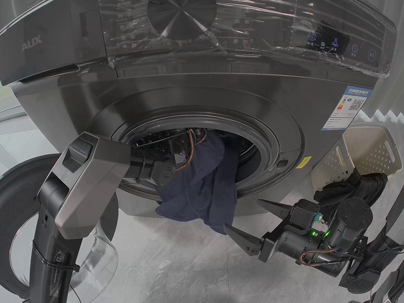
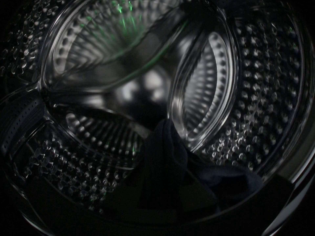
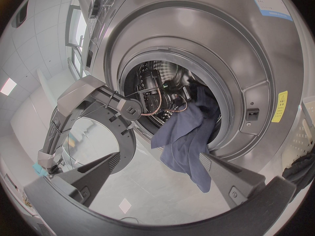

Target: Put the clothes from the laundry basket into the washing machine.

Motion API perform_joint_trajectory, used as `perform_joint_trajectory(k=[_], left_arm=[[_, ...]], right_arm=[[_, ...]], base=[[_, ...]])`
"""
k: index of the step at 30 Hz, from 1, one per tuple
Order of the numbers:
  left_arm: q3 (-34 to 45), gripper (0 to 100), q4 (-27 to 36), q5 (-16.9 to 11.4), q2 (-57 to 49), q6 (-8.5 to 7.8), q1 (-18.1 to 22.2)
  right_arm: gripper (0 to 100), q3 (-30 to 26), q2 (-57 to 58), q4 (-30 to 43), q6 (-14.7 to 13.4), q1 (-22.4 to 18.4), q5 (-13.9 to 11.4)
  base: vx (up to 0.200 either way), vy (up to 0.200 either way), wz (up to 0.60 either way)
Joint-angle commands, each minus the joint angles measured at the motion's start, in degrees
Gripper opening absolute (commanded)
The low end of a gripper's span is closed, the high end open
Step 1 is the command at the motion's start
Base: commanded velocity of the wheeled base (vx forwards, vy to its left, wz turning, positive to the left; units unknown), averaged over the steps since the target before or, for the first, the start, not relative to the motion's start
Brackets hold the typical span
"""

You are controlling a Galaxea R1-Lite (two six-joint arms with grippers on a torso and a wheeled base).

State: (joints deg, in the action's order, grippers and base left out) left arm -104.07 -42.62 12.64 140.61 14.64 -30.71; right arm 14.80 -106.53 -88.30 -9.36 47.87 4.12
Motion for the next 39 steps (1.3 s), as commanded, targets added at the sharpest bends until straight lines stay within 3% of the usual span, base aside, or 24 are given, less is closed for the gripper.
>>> perform_joint_trajectory(k=[1,5,8,10,12,13,17,35,36,39], left_arm=[[-1.75,100,-0.27,1.07,1.51,1.18,0.12],[4.49,100,0.78,0.72,-2.09,1.18,-0.58],[14.42,100,3.42,-2.80,-6.57,0.92,-1.28],[21.98,100,3.86,-6.67,-9.39,0.65,-2.34],[24.35,100,3.77,-7.72,-10.09,0.39,-2.69],[27.87,100,2.98,-9.21,-10.62,-0.75,-3.57],[29.19,100,0.87,-10.09,-9.83,-2.69,-4.10],[26.46,100,-2.91,-10.09,-4.11,-2.86,-5.24],[26.20,0,-2.91,-10.09,-3.94,-2.86,-5.15],[25.58,0,-2.91,-10.00,-3.85,-2.86,-4.89]], right_arm=[[100,0.41,0.19,-0.03,-0.04,0.03,0.01],[100,0.49,0.19,-0.03,-0.04,0.03,0.01],[100,0.49,0.19,-0.03,-0.04,0.03,0.01],[100,0.49,0.19,-0.03,-0.04,-0.06,0.01],[100,0.49,0.19,-0.03,-0.04,0.03,0.01],[100,0.58,0.19,-0.03,-0.04,0.03,0.01],[100,0.49,0.19,-0.03,-0.04,0.03,0.01],[100,0.58,0.27,-0.03,-0.04,0.03,0.01],[100,0.58,0.27,-0.03,-0.04,0.03,0.01],[100,0.67,0.36,-0.03,-0.04,0.03,0.01]], base=[[0.000,0.000,0.00],[0.000,0.000,0.00],[0.000,0.000,0.00],[0.000,0.000,0.00],[0.000,0.000,0.00],[0.000,0.000,0.00],[0.000,0.000,0.00],[0.000,0.000,0.00],[0.000,0.000,0.00],[0.000,0.000,0.00]])
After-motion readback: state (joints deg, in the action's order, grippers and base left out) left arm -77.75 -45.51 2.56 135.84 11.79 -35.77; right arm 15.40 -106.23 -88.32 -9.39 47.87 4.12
